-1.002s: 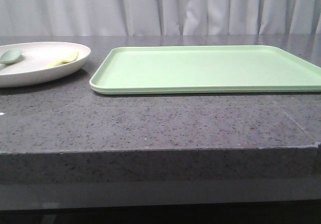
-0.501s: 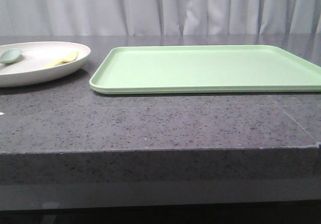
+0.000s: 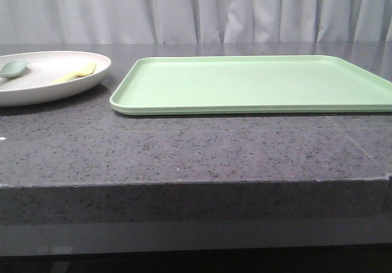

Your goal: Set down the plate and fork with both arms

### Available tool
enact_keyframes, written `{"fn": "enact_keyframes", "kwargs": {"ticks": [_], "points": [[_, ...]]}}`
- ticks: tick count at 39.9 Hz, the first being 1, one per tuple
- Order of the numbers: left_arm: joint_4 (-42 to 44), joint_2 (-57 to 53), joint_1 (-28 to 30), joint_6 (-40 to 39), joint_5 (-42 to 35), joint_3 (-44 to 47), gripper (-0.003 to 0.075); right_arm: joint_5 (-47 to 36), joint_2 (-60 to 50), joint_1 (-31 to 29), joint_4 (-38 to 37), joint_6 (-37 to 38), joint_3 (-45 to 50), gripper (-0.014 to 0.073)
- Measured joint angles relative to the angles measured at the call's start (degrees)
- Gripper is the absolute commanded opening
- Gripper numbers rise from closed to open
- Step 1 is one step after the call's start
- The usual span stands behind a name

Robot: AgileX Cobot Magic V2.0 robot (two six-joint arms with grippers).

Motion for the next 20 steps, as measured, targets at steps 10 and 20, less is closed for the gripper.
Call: {"fn": "enact_keyframes", "kwargs": {"ticks": [10,20], "points": [[-0.4,9.9,0.0,0.0,3.2,-3.1,-0.0018,1.6,10.0,0.0,0.0,0.0,-3.8,-0.0067],[-0.7,15.3,0.0,0.0,3.4,-3.1,-0.0018,1.6,12.8,0.0,0.0,0.0,-3.8,-0.0067]]}}
